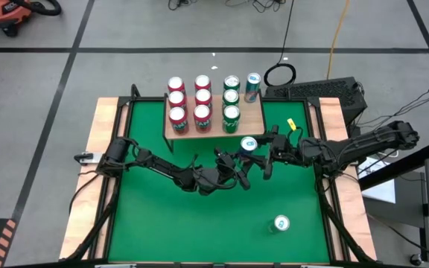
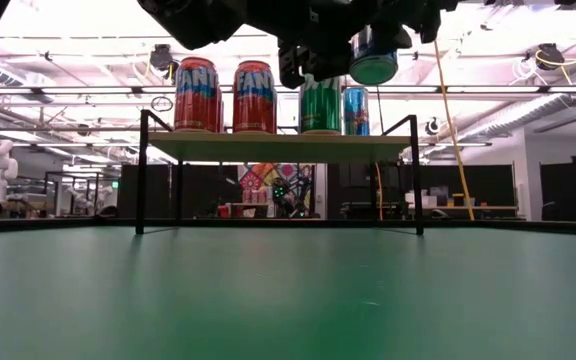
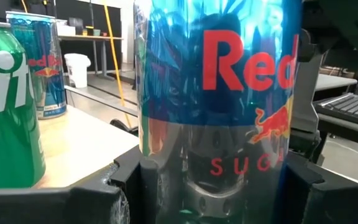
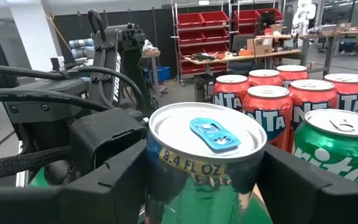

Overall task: Place canned beverage on shelf
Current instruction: Put the blue soda can on the shelf aligned with the other blue soda can

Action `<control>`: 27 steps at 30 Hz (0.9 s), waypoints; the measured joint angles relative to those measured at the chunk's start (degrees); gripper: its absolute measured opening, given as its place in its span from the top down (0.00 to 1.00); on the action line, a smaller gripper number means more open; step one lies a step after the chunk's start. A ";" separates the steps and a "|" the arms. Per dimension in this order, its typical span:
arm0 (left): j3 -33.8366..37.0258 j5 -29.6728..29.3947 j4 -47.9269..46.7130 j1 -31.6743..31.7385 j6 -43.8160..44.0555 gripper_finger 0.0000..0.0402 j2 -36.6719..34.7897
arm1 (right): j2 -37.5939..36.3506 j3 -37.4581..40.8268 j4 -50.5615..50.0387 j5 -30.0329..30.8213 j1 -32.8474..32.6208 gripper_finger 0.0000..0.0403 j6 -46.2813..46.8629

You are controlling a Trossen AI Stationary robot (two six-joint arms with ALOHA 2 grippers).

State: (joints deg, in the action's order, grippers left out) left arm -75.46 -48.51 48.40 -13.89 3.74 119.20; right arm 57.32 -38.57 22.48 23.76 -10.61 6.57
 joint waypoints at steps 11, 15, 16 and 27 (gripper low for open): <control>-0.02 1.10 -1.56 -0.18 0.00 0.39 -0.02 | -0.98 0.00 -1.32 -1.33 0.00 0.41 -0.72; -0.04 2.57 -2.01 -1.27 -0.62 0.24 -0.05 | -3.66 0.04 -3.25 -2.98 -0.08 0.41 -2.26; -0.04 2.66 -2.12 -1.51 -0.53 0.20 -0.10 | -4.56 0.04 -3.79 -3.55 -0.05 0.41 -2.87; -0.02 9.26 -4.64 -4.04 3.56 0.04 -0.02 | -11.41 -8.16 -19.45 -3.91 2.43 0.41 -17.90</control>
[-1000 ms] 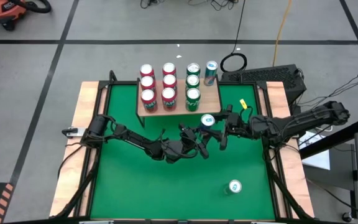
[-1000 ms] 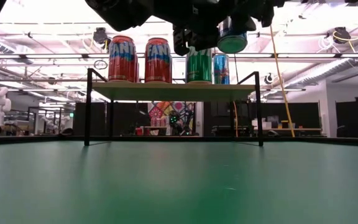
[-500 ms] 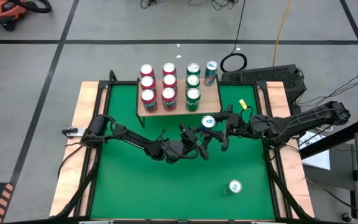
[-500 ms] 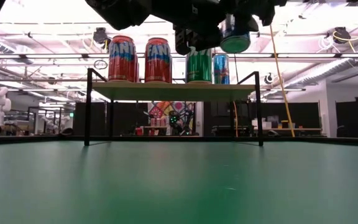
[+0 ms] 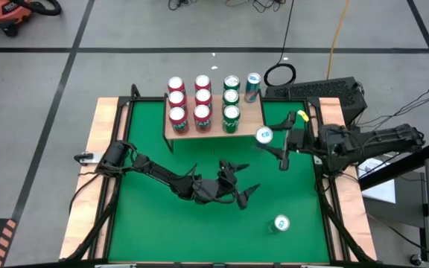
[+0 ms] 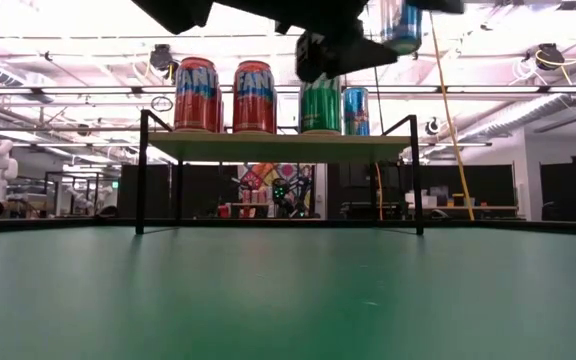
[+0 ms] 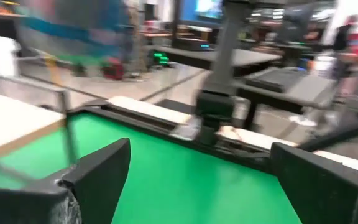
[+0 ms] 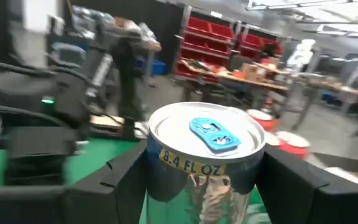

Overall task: Place canned beverage on shelf
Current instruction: Put the blue soda can on the shelf aligned with the other blue soda can

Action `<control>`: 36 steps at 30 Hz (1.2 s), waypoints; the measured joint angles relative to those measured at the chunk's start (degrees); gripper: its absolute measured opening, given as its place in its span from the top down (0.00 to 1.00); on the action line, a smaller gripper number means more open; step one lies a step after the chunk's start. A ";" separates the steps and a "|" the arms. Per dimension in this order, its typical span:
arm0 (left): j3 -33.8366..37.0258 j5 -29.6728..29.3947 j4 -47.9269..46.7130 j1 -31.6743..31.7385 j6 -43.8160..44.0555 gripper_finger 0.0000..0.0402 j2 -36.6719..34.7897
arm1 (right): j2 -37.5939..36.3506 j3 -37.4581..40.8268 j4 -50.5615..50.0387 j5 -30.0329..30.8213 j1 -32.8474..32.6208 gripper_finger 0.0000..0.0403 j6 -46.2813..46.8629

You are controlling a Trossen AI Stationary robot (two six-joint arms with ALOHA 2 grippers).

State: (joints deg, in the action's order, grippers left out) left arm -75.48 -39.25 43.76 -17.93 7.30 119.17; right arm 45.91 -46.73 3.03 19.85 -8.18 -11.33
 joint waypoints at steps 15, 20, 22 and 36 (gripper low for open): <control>0.00 15.16 -1.07 0.18 1.35 0.04 0.02 | 0.52 -3.43 -3.06 -14.17 21.80 0.41 -4.51; 0.00 20.16 -1.66 0.28 0.82 0.04 0.02 | 3.27 -0.56 2.48 -19.12 27.49 0.41 -3.43; 0.02 20.26 -2.21 0.26 0.19 0.04 0.02 | 5.10 -0.39 4.92 -21.71 30.01 0.41 -2.47; 0.04 21.04 -4.08 0.32 -0.22 0.05 0.02 | 13.04 3.21 14.58 -26.16 40.06 0.41 3.33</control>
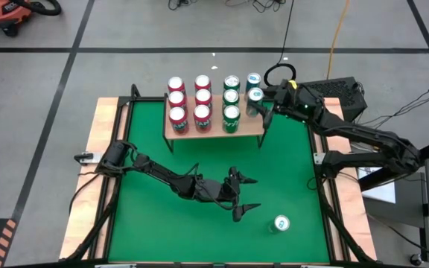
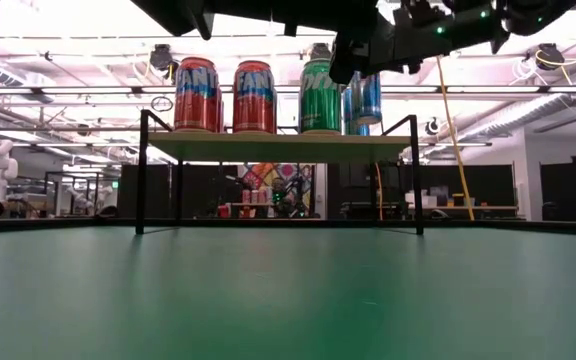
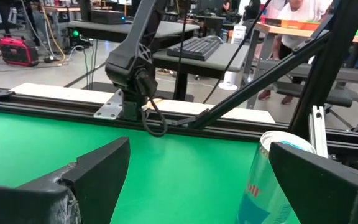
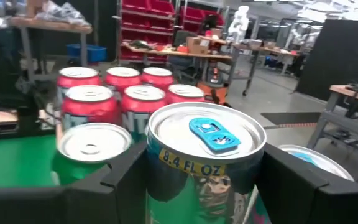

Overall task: Place canned beverage on shelf
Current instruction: Put the blue soda can on the shelf aligned with the other blue soda can

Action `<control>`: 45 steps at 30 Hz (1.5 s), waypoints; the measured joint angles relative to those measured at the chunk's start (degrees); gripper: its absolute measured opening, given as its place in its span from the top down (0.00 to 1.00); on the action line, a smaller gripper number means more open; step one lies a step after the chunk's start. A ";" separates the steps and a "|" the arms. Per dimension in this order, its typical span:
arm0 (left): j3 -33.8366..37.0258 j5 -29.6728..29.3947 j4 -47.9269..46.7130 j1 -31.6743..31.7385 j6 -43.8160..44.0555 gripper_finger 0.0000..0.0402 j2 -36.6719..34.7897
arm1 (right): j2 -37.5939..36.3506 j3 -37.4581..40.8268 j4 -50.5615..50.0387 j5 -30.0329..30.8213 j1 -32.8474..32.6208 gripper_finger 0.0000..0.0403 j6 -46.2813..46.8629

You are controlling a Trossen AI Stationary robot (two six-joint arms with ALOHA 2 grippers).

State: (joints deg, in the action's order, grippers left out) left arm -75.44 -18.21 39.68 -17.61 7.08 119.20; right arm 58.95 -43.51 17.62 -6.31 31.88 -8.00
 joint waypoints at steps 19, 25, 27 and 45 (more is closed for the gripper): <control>0.00 0.05 0.04 0.00 -0.34 0.05 0.02 | 3.63 2.76 4.38 -4.52 5.27 0.40 -1.50; 0.00 0.05 0.07 0.00 -0.34 0.05 0.04 | 5.28 2.76 4.53 -4.50 5.34 0.40 -2.16; 0.00 0.05 0.07 0.00 -0.34 0.05 0.04 | 5.56 2.76 4.91 -4.50 5.35 0.40 -2.31; 0.00 0.03 0.08 0.00 -0.30 0.05 0.04 | 6.12 2.76 5.76 -5.72 7.24 0.40 -0.89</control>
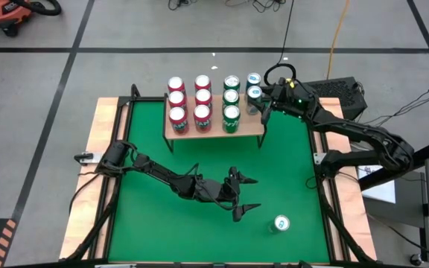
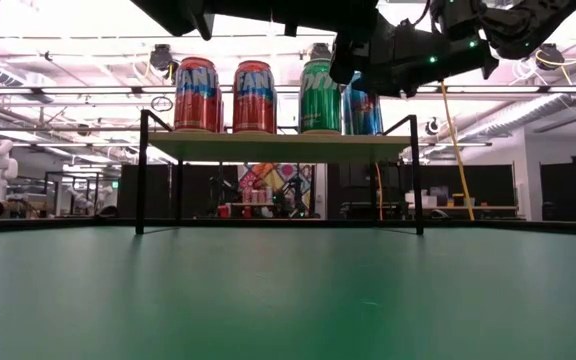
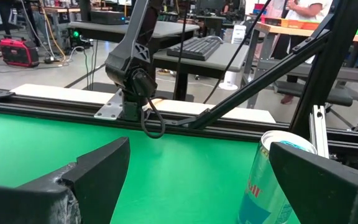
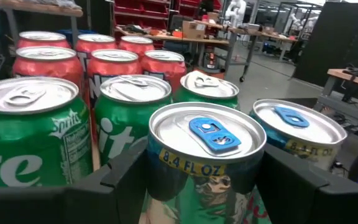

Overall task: Place canned beverage on shelf
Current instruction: Put the blue soda can on the shelf aligned with the other blue soda can

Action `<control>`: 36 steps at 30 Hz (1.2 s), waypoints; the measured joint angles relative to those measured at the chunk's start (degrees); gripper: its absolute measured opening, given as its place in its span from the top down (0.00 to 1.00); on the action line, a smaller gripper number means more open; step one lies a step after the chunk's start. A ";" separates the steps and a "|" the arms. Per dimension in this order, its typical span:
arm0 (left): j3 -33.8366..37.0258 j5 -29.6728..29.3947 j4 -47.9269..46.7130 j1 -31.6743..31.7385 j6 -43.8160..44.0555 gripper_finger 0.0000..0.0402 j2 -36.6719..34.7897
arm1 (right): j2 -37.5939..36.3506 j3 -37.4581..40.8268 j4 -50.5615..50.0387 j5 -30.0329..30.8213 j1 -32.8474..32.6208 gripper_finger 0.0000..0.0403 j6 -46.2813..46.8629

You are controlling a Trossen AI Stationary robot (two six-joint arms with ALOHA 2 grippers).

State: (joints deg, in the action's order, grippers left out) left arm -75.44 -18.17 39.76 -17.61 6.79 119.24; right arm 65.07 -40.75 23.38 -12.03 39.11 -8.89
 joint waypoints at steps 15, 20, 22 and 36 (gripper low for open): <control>0.00 0.00 0.01 0.00 0.02 0.04 0.00 | 1.87 -0.11 0.81 0.02 -0.02 0.40 -0.41; 0.00 0.00 0.01 0.00 0.05 0.04 0.00 | 1.89 -0.11 0.67 0.09 -0.02 0.38 0.58; 0.00 0.00 0.01 0.00 0.20 0.04 0.00 | 1.87 -0.11 0.57 0.15 -0.02 0.36 0.69; 0.02 0.00 0.01 0.00 0.35 0.04 0.00 | 0.37 0.04 -0.41 1.62 0.04 0.28 1.78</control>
State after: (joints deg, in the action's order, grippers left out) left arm -75.42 -18.17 39.77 -17.61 7.14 119.24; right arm 65.44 -40.71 22.96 -10.41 39.16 -7.11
